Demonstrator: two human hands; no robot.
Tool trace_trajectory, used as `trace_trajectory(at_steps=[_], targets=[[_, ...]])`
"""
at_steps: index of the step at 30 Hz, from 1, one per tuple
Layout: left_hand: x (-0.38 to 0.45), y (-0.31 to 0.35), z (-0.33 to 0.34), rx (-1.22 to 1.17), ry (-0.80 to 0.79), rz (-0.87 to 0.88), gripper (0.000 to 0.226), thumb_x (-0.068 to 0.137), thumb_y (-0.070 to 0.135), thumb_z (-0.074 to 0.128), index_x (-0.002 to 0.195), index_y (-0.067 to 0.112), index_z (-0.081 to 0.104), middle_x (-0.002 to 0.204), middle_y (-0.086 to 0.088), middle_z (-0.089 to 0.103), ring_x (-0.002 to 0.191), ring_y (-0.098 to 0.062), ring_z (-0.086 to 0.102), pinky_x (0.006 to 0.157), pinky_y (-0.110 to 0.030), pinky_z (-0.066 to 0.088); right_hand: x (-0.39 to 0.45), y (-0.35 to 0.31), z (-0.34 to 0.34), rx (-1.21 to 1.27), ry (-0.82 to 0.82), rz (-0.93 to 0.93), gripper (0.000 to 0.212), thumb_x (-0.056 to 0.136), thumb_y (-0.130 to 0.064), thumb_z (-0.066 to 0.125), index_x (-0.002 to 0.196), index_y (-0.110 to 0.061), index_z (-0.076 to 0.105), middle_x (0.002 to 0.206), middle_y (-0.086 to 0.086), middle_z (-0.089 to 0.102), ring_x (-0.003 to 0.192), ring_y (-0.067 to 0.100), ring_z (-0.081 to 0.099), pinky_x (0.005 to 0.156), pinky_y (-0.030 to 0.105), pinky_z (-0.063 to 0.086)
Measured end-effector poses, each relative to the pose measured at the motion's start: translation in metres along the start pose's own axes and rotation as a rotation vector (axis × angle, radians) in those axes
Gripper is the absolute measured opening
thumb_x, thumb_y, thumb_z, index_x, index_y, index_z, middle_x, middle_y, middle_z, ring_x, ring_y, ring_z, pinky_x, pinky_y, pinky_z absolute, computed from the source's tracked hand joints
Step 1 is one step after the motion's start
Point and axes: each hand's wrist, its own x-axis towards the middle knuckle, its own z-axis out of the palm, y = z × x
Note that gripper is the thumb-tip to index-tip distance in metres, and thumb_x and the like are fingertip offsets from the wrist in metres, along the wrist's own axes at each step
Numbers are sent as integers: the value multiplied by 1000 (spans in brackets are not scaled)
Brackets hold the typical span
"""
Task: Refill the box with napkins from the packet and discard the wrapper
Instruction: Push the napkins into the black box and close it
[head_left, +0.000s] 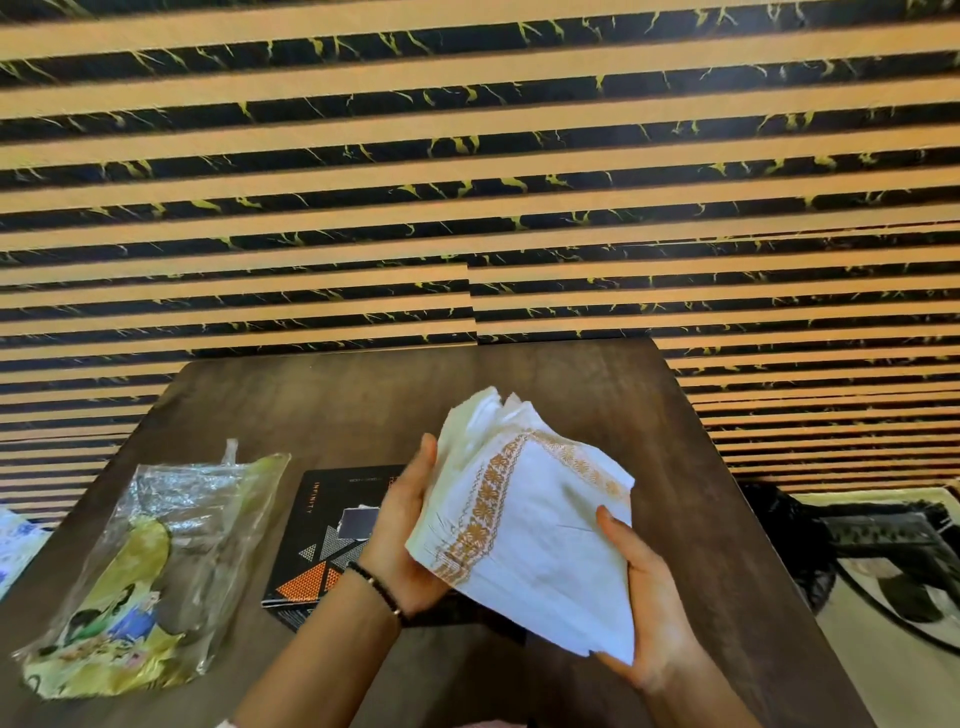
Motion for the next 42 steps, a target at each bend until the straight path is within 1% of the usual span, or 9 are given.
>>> trace_trajectory(at_steps=[5, 11, 21, 23, 25, 28, 32, 36, 42], targets=[[-17, 19, 11, 316, -123, -66, 54, 75, 40, 65, 120, 9, 59, 118, -17, 64, 106, -32, 61, 93, -46, 49, -4, -20, -9, -92, -3, 39, 72, 33, -17, 93, 100, -5, 70, 103, 22, 71, 85, 38, 70, 63, 45, 59], [-15, 13, 16, 495, -128, -27, 49, 75, 5, 68, 121, 10, 53, 116, -19, 65, 99, -34, 65, 81, -42, 57, -3, -35, -17, -249, -14, 62, 67, 27, -25, 96, 88, -7, 76, 97, 19, 73, 82, 33, 72, 64, 42, 60], [-10, 5, 9, 669, -23, 105, 27, 88, 28, 51, 107, 12, 63, 104, -12, 71, 90, -22, 69, 75, -34, 58, 2, -42, -28, -326, 26, -1, 63, 20, -11, 95, 79, -2, 76, 83, 20, 74, 70, 32, 72, 53, 36, 58], [-4, 0, 7, 764, 116, 241, 33, 95, 34, 37, 99, 16, 65, 98, -6, 72, 86, -12, 69, 71, -23, 56, 8, -42, -33, -322, 107, -22, 59, 29, -12, 95, 83, -1, 75, 77, 19, 73, 65, 30, 72, 49, 34, 57], [2, -5, 0, 946, 211, 447, 27, 97, 29, 34, 97, 22, 61, 99, 6, 65, 90, -6, 65, 74, -8, 46, 13, -43, -41, -305, 241, -57, 40, 68, -14, 78, 102, 1, 66, 64, 16, 72, 54, 25, 70, 43, 32, 56], [22, -16, -34, 1664, 333, 636, 40, 96, 38, 37, 128, 16, 47, 133, 1, 48, 131, -20, 37, 111, -24, 22, 18, -45, -55, -324, 370, -126, 25, 94, -13, 46, 115, -1, 54, 71, 17, 69, 62, 27, 67, 50, 30, 57], [35, -30, -63, 2066, 375, 613, 70, 84, 54, 15, 142, 16, 28, 153, -3, 26, 142, -18, 18, 112, -38, -8, 11, -48, -62, -609, 424, -94, 3, 87, -5, 58, 90, -5, 60, 75, 14, 64, 55, 19, 67, 39, 18, 49], [36, -29, -63, 2062, 334, 629, 72, 82, 52, 9, 144, 19, 20, 156, 2, 16, 143, -12, 11, 111, -30, -9, 15, -46, -78, -633, 339, 92, 37, 74, -8, 72, 108, -2, 61, 86, 17, 75, 77, 30, 72, 67, 38, 56], [29, -31, -63, 2075, 303, 614, 72, 82, 54, 10, 145, 20, 19, 156, 3, 14, 143, -10, 8, 110, -28, -13, 28, -50, -77, -679, 173, 136, 51, 65, -7, 72, 114, -7, 59, 103, 18, 72, 88, 31, 71, 64, 36, 58]])
